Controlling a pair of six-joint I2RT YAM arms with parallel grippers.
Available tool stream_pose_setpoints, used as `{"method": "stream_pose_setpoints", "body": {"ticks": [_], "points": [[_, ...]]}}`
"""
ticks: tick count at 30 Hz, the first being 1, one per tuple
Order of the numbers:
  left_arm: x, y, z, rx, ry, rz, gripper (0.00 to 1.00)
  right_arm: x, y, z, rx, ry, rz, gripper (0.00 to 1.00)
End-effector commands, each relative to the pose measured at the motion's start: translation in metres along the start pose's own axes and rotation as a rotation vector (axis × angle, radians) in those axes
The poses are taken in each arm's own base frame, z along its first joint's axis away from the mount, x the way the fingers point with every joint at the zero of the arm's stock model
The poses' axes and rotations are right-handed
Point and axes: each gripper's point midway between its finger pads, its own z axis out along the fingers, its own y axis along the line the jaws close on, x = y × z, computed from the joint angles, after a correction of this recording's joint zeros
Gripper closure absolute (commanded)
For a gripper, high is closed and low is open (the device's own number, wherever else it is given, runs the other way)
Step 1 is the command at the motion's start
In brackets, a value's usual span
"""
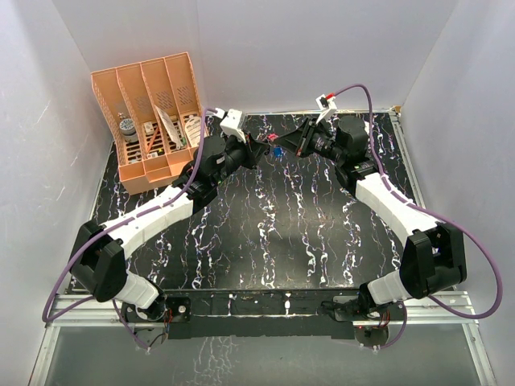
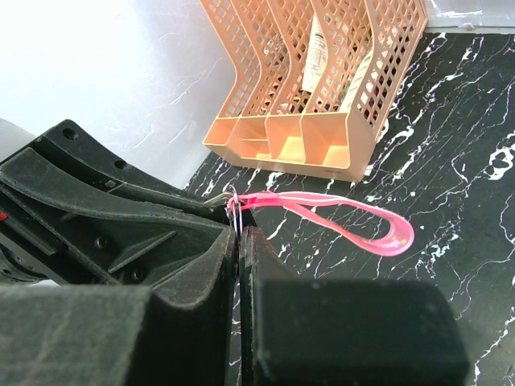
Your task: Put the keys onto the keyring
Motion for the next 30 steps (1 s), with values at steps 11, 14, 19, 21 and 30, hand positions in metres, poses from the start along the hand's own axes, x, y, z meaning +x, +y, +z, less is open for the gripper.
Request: {"method": "stream_pose_setpoints", "body": {"ticks": [11, 14, 19, 21, 30], "points": [[-0.023, -0.002, -0.004, 0.013, -0.058, 0.110, 0.98, -0.018, 0.015, -0.005, -0.033, -0.023, -0.075, 1.00], [-0.022, 0.002, -0.001, -0.004, -0.044, 0.141, 0.90, -0.018, 0.015, -0.005, -0.037, -0.012, -0.083, 1.00], [-0.023, 0.005, 0.003, -0.019, -0.042, 0.177, 0.86, -0.015, 0.017, -0.005, -0.048, 0.018, -0.098, 1.00], [-0.023, 0.006, 0.005, -0.020, -0.039, 0.187, 0.86, -0.012, 0.016, -0.005, -0.049, 0.036, -0.103, 1.00], [-0.023, 0.006, 0.013, -0.013, -0.038, 0.195, 0.99, 0.001, 0.014, -0.007, -0.054, 0.097, -0.107, 1.00]]}}
